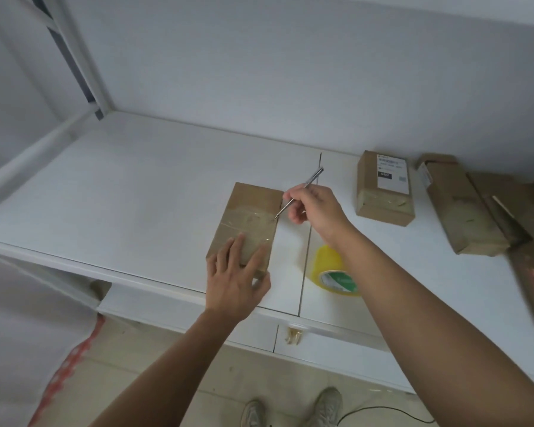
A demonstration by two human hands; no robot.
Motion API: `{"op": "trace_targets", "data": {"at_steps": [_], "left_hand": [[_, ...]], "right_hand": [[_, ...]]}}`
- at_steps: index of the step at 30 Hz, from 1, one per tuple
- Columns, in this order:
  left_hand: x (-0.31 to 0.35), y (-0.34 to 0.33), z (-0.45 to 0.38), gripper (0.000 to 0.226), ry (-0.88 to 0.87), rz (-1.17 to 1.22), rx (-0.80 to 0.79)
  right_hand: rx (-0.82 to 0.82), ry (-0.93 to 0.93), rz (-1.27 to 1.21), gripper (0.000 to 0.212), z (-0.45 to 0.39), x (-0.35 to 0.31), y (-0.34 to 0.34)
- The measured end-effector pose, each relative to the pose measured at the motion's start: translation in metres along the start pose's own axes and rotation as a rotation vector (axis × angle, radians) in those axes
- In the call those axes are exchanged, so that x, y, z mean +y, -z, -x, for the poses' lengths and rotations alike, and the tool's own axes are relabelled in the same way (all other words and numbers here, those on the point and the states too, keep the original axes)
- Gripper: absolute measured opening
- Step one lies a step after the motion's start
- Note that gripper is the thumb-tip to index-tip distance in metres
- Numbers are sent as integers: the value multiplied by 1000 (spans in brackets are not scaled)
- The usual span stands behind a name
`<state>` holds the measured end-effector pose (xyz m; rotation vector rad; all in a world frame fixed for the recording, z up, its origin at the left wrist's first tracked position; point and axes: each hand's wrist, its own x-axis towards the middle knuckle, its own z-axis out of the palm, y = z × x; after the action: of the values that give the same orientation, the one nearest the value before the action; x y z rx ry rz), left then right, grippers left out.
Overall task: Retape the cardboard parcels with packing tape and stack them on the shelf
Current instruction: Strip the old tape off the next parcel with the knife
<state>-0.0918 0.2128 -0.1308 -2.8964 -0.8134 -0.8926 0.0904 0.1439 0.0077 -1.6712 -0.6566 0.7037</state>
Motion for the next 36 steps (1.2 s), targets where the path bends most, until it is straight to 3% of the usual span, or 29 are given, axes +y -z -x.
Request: {"op": "trace_targets", "data": {"at_steps": [6, 11, 15, 21, 24, 31, 36], "left_hand": [[1, 2, 2, 55, 22, -13, 15], [1, 3, 1, 54, 26, 0, 7], [7, 1, -2, 54, 71, -31, -8], [22, -9, -15, 31, 87, -4, -52], [17, -10, -13, 38, 75, 0, -77], [12, -9, -12, 41, 57, -36, -131], [11, -10, -11, 41, 38, 7, -88]], "right_hand": [[-148, 27, 209, 20, 13, 0, 14], [-79, 285, 615, 18, 24, 19, 31], [95, 249, 381, 18, 46, 42, 60], [176, 150, 109, 20, 72, 83, 80], [204, 123, 54, 20, 79, 88, 81], [113, 179, 329, 20, 75, 71, 97], [60, 104, 495, 19, 75, 70, 121]]}}
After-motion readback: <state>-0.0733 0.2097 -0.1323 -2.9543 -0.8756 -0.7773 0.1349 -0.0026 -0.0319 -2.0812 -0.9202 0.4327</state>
